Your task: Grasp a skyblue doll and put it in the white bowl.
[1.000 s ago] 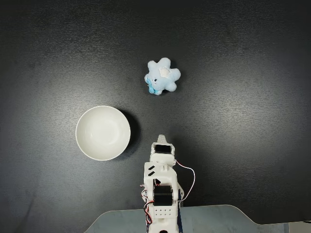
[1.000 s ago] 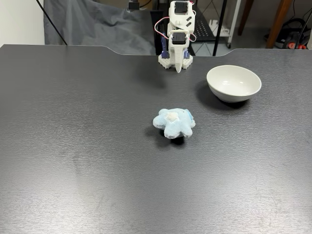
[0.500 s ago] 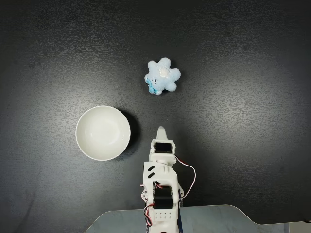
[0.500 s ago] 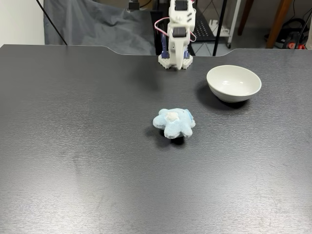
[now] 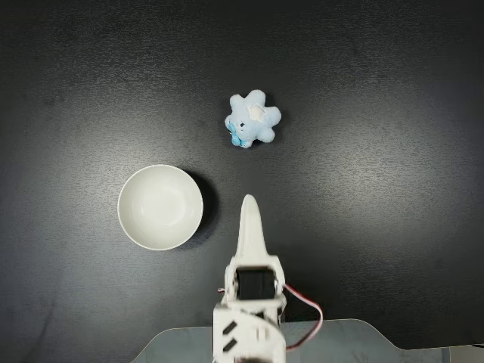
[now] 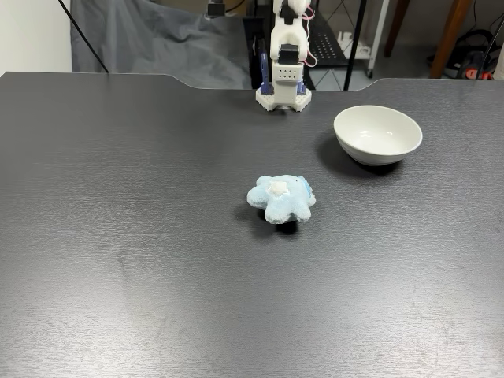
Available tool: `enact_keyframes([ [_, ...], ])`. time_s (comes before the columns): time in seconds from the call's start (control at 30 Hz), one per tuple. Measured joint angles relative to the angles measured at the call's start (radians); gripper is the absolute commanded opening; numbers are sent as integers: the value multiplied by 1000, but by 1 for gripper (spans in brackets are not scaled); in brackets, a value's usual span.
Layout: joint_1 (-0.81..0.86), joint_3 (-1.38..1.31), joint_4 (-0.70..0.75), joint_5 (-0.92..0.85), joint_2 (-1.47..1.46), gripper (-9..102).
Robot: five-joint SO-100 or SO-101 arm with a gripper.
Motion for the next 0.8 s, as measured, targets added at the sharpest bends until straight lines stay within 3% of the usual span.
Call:
enact_keyframes([
  [0.43, -2, -1066, 318, 0, -684, 0],
  [0.8, 6, -1149, 337, 0, -1261, 0],
])
